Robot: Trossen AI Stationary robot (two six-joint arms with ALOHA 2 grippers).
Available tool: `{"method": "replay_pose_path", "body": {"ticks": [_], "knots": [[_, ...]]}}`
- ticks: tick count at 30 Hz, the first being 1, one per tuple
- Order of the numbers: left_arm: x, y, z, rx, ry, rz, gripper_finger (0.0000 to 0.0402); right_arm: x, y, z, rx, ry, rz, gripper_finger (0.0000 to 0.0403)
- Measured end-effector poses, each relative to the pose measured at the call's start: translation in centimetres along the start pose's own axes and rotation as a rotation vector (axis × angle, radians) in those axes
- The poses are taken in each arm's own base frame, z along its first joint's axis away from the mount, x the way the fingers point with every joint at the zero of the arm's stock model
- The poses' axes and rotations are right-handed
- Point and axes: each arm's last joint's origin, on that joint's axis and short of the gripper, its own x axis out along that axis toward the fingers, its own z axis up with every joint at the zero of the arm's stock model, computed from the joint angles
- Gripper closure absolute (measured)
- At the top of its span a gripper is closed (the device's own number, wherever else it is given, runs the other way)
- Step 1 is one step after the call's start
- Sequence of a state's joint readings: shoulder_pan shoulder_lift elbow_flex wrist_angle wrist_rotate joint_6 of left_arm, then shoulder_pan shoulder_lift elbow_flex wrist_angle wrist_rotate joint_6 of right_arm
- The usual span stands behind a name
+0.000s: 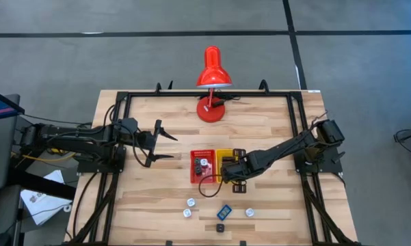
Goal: Pick & Place Office items
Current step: Put the red digital timer into the yellow bin
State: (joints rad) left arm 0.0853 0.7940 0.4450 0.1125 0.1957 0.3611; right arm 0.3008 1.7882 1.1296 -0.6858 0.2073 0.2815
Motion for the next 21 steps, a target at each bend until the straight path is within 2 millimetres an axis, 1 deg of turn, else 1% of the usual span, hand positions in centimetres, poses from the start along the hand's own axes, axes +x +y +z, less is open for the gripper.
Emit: {"method": "replay_pose_path", "body": {"ticks": [5, 8, 12, 21], "knots": [[0.0, 0.0, 0.0, 0.0, 0.0, 0.0, 0.0098, 0.1, -0.06, -0.07, 0.008, 0.003, 0.0, 0.0345], [0.0, 0.0, 0.0, 0.0, 0.0, 0.0, 0.0098, 0.76, -0.14, -0.17, 0.006, 0.026, -0.001, 0.0345], [0.0, 0.0, 0.0, 0.0, 0.0, 0.0, 0.0096, 0.71, -0.09, -0.17, 0.012, 0.035, 0.034, 0.0344], [0.0, 0.0, 0.0, 0.0, 0.0, 0.0, 0.0096, 0.75, -0.28, -0.16, 0.018, 0.04, 0.036, 0.0341]]}}
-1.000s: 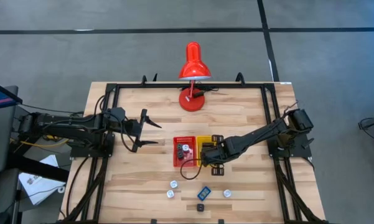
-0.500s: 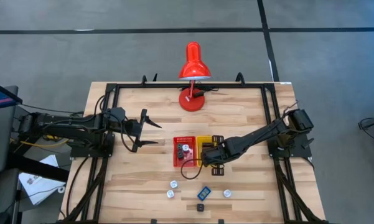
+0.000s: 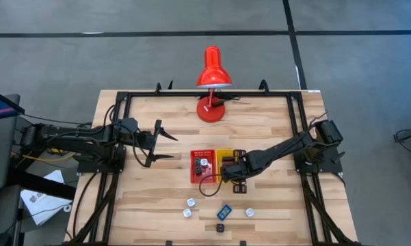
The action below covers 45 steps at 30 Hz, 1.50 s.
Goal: Pick & Place Office items
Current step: Put the red digital timer into the yellow bin
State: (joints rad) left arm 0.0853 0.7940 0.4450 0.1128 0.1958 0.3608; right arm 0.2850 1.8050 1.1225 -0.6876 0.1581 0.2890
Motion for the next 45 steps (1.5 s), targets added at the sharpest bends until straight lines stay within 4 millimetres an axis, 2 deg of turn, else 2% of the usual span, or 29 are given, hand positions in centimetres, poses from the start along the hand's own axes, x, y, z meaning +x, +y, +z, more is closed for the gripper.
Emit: {"method": "replay_pose_path", "body": {"ticks": [18, 36, 45], "knots": [[0.0, 0.0, 0.0, 0.0, 0.0, 0.0, 0.0097, -0.23, -0.24, 0.02, 0.006, -0.002, -0.002, 0.0258], [0.0, 0.0, 0.0, 0.0, 0.0, 0.0, 0.0097, -0.2, -0.17, 0.47, 0.009, -0.047, 0.007, 0.0253], [0.0, 0.0, -0.01, 0.0, 0.001, 0.0, 0.0097, 0.48, -0.12, 0.36, 0.003, -0.023, -0.009, 0.0254]]}}
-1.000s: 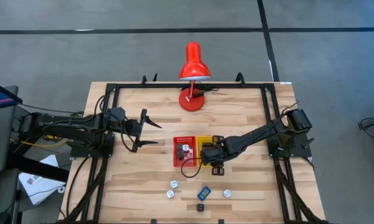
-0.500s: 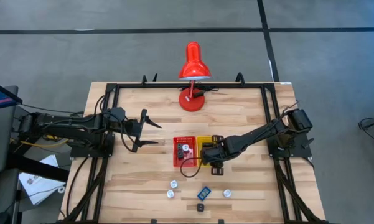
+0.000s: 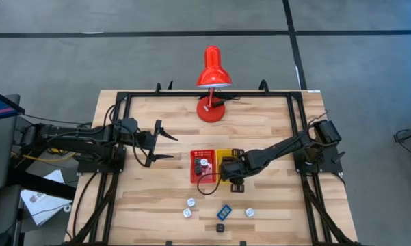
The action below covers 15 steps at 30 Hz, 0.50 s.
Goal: Pick & Place Office items
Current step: Put the red digital timer into the yellow bin
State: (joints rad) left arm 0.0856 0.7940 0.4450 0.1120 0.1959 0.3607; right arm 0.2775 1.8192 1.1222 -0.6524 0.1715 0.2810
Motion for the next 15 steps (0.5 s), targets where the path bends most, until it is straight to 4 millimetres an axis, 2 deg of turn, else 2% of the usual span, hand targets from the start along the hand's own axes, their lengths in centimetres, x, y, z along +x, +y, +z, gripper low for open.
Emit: {"method": "replay_pose_path", "body": {"ticks": [8, 15], "knots": [[0.0, 0.0, 0.01, 0.0, 0.0, 0.0, 0.0097, 1.01, 0.12, -0.09, -0.006, 0.026, -0.021, 0.0254], [-0.01, 0.0, 0.01, 0.0, -0.001, 0.0, 0.0096, 0.94, -0.03, -0.12, -0.007, 0.02, -0.06, 0.0254]]}}
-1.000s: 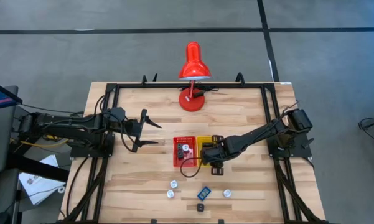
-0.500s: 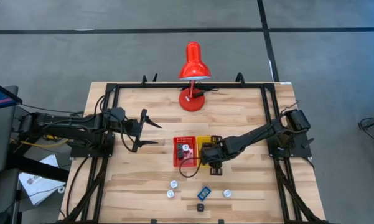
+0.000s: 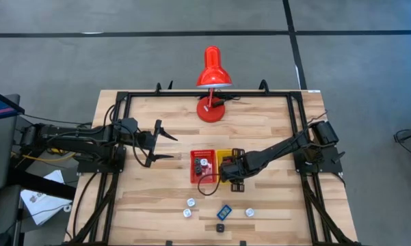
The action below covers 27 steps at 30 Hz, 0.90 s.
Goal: Pick & Place Office items
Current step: Put the red digital timer into the yellow bin
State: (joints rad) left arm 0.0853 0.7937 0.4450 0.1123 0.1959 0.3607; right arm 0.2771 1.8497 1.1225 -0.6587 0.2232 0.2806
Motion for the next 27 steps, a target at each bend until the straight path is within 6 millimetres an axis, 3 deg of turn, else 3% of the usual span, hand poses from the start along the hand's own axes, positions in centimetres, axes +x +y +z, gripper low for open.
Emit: {"method": "replay_pose_path", "body": {"ticks": [27], "knots": [[0.01, 0.0, -0.01, 0.0, 0.0, 0.0, 0.0096, -0.18, 0.35, -0.25, -0.047, 0.016, 0.018, 0.0255]]}}
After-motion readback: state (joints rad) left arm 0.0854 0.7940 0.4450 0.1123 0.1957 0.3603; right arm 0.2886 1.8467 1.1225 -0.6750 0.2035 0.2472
